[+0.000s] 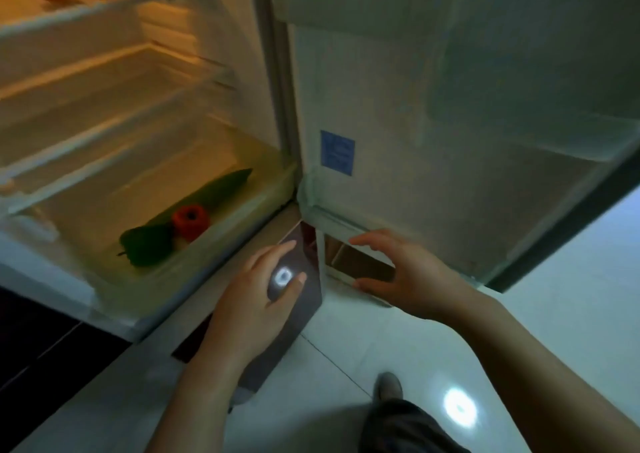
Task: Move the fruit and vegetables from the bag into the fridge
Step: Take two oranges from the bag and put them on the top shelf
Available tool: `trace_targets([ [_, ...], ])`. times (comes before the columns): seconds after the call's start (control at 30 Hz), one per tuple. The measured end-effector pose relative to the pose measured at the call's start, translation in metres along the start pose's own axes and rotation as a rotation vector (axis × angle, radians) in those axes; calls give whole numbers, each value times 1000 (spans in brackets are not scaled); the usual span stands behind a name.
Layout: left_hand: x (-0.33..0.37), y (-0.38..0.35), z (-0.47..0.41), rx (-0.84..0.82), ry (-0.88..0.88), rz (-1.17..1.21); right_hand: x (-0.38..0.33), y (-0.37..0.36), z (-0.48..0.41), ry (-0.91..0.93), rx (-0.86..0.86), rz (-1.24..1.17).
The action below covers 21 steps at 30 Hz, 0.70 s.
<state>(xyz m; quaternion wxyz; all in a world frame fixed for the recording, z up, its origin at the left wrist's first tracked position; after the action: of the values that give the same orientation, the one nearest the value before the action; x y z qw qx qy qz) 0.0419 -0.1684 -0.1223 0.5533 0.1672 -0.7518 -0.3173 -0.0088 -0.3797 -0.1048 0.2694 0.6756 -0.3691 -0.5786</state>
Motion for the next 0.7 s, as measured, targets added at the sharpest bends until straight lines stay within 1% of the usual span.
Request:
trace_targets([
  [0.1,20,-24,2,-71,-27,7,23,23,26,-94,48,-3],
  [0.33,91,-112,9,-249,-91,40,92,71,95,-239,36,8],
  [0.47,154,-191,19,-341,-175,27,159,124,141,-296,72,39],
  [0.57,203,-262,39,-431,-188,56,217,173,179,-349,82,47],
  [0.7,258,-359,58,-532,-226,8,296,231,229,-447,104,90],
])
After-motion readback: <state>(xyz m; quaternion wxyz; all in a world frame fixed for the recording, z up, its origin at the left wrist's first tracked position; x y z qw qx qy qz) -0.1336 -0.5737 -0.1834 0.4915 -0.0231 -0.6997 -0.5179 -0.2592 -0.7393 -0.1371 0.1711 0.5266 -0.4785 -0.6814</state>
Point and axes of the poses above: each hand's wrist, its own z-axis away from the middle knuckle, its own y-axis out of the back of the hand, x = y × z, the point moved 2 cm from there along -z, towards the middle knuckle, and after that the axes turned 11 degrees about x, right-handed, at the moved point
